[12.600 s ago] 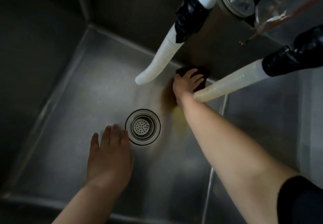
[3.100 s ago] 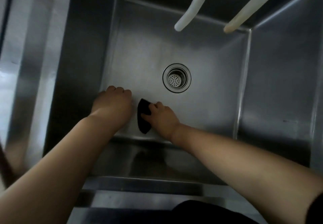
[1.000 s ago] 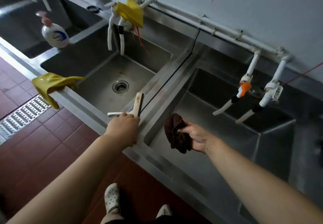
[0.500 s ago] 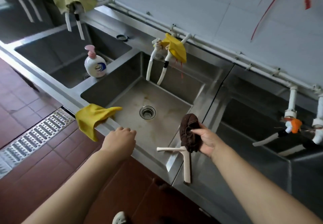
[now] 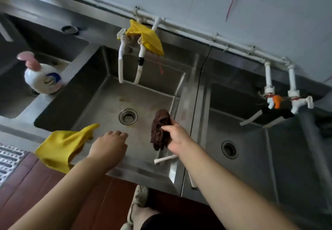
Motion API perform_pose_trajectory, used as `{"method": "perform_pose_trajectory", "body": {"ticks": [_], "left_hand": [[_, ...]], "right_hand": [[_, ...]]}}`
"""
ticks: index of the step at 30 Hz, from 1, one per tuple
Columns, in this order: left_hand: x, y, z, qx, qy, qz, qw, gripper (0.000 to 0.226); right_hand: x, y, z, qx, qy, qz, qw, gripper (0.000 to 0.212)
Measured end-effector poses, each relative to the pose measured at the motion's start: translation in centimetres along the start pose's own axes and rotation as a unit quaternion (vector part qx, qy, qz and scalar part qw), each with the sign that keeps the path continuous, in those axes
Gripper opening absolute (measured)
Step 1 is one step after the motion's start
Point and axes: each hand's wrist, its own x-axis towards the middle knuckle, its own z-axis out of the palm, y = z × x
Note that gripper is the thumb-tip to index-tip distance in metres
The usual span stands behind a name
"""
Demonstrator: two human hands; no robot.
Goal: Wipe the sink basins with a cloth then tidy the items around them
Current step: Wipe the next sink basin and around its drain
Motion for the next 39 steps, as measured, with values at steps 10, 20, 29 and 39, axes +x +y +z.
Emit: {"method": "perform_pose_trajectory", "body": {"ticks": [10,20,29,39], "left_hand": [[9.4,0.1,-3.1,0.037,-0.030,0.051,0.998,0.041],[14.3,-4.9,-1.6,0.073,-0.105,0.079,0.989,0.039],[19.7,-13.3,0.6,0.100,-0.148,0.142,0.974,0.038],[26.0,-17.0,5.9,0.135,-0.187,0.211,0.950,0.037]], "right_hand": [[5.1,-1.2,1.4,0.009,0.038,0.036,0.999,0.052],[9.8,1.9,3.7,0.033,0.144,0.083,0.985,0.050],[17.3,4.9,6.0,-0.029,0.278,0.048,0.959,0.059],[22.2,8.7,5.4,-0.318,0.278,0.079,0.903,0.057]]}}
